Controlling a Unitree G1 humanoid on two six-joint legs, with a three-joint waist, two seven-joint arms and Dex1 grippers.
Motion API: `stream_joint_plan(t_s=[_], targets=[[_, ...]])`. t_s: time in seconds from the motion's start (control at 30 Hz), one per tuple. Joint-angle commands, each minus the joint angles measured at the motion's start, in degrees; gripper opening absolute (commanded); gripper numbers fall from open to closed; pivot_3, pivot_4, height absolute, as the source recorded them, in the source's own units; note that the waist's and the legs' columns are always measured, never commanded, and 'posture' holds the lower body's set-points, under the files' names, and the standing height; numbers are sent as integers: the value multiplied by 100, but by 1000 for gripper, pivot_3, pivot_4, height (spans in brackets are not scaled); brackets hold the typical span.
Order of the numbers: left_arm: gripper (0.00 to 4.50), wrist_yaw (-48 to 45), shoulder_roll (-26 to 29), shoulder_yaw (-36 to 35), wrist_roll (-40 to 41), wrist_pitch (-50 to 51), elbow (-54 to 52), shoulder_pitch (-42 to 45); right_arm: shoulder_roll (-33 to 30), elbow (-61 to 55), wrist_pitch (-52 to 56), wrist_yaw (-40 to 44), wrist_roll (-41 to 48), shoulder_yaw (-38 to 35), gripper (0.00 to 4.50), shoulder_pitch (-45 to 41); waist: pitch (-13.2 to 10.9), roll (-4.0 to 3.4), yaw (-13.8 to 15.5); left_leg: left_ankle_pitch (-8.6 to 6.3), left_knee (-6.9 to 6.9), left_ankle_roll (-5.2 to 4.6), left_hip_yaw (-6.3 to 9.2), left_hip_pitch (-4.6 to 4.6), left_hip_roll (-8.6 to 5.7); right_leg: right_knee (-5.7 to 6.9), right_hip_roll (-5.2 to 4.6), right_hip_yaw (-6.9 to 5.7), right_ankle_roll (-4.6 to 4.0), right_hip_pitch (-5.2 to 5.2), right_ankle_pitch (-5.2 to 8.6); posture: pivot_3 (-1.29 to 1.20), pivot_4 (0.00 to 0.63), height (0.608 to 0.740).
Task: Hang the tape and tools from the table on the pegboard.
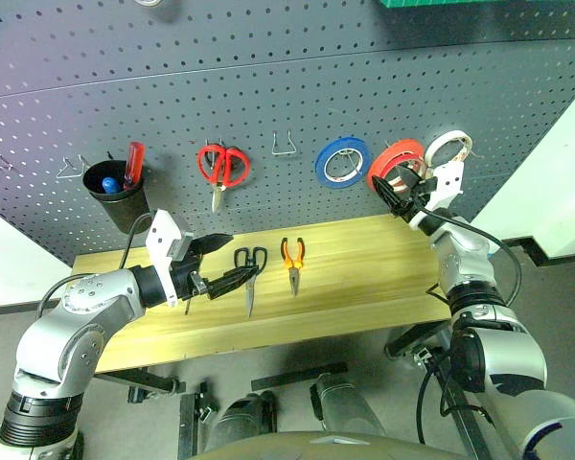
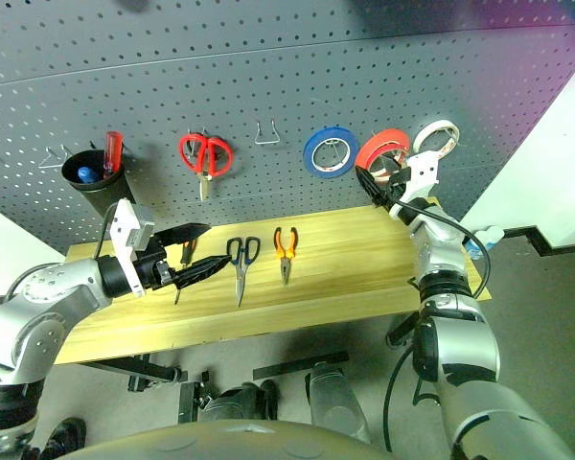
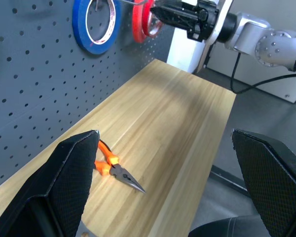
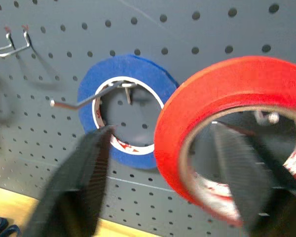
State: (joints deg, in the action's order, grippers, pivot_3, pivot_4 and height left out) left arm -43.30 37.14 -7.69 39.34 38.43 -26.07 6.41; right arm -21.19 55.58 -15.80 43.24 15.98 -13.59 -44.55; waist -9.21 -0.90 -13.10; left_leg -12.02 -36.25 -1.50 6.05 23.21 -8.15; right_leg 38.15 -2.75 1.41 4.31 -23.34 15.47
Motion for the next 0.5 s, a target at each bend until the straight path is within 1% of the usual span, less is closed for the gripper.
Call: stream_joint_plan(t_s=[0.03,0.13,0.23,0.5], targets=[[4500,8,58,-147,74,-46,-197,-17,-1,-185,72,243,158,-72,4479,-88,0,0,0,0,0,0,0,0,0,0,0,0,0,0,0,-213,100,740],[4500,15,26,-137,61,-78,-168,-13,-32,-445,442,791,450,-133,4479,91,0,0,0,0,0,0,0,0,0,0,0,0,0,0,0,-218,98,740],[4500,6,24,-114,40,-92,-148,2,-114,-690,621,987,502,-113,4479,280,1,0,4,0,0,0,0,0,0,0,0,0,0,0,0,-223,99,740],[4500,-9,6,-71,-1,-129,-129,-5,-250,-1191,630,661,416,-165,4479,708,1,-1,-21,0,-1,0,0,-1,0,1,0,0,0,1,0,-238,97,740]])
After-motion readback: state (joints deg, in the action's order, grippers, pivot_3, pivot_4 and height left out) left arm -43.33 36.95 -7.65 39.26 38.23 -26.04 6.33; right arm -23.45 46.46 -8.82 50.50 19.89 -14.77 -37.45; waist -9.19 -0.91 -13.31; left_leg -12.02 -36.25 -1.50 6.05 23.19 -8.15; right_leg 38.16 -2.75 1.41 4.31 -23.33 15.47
